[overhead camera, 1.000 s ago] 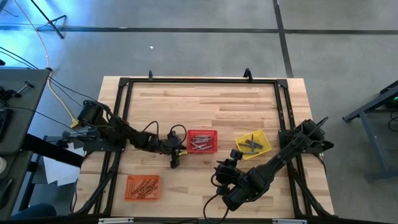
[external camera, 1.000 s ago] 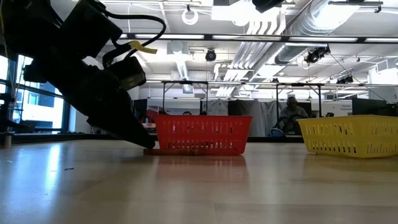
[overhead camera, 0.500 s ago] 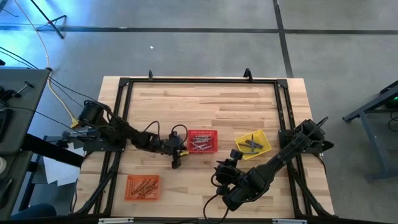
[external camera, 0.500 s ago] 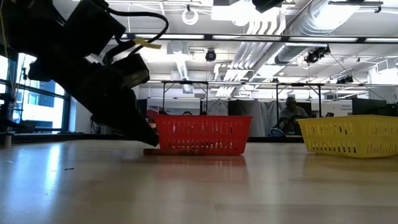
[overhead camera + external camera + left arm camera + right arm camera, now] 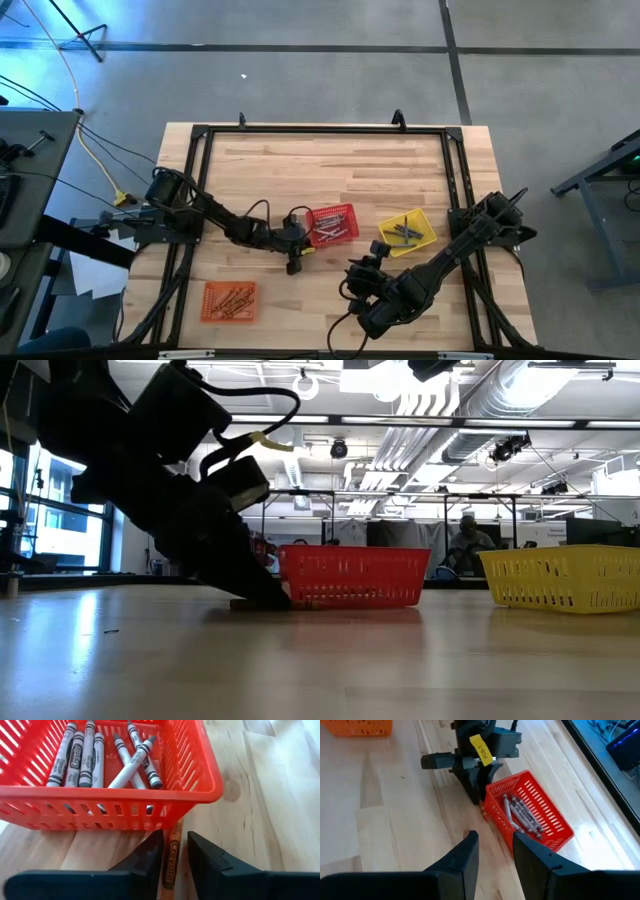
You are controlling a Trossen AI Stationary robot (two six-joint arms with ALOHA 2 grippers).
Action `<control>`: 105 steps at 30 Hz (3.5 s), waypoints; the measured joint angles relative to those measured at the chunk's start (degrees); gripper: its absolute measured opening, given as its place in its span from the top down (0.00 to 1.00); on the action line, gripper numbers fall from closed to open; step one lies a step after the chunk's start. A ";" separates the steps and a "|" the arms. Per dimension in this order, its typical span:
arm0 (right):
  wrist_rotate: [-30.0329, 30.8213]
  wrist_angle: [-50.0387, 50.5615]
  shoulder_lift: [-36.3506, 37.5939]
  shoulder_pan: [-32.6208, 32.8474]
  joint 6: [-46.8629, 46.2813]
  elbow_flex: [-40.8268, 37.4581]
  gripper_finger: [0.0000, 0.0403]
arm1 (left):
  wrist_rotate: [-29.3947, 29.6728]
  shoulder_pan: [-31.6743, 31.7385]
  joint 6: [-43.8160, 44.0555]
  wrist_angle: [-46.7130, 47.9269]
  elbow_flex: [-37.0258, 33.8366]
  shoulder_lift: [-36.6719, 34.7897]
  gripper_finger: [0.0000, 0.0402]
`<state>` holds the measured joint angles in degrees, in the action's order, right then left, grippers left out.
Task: Sort crayons
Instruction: Put the orange crayon into the orange bin, then return to Home Position
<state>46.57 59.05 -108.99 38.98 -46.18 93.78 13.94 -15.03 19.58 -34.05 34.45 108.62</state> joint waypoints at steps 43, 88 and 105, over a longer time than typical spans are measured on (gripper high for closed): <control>-1.60 0.09 0.00 0.07 -0.32 0.00 0.72 | 0.33 -28.64 46.50 33.95 -0.30 -41.25 1.00; -6.58 2.00 0.00 3.87 -5.05 2.97 0.72 | 1.54 -41.99 57.48 28.72 -0.24 -41.29 0.75; 6.18 10.10 0.00 9.64 -2.84 18.53 0.72 | 7.77 -41.99 25.31 2.87 -0.17 -41.31 0.75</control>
<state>52.75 69.14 -108.99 48.63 -49.02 112.31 21.71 -57.01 44.88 -31.18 34.28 67.31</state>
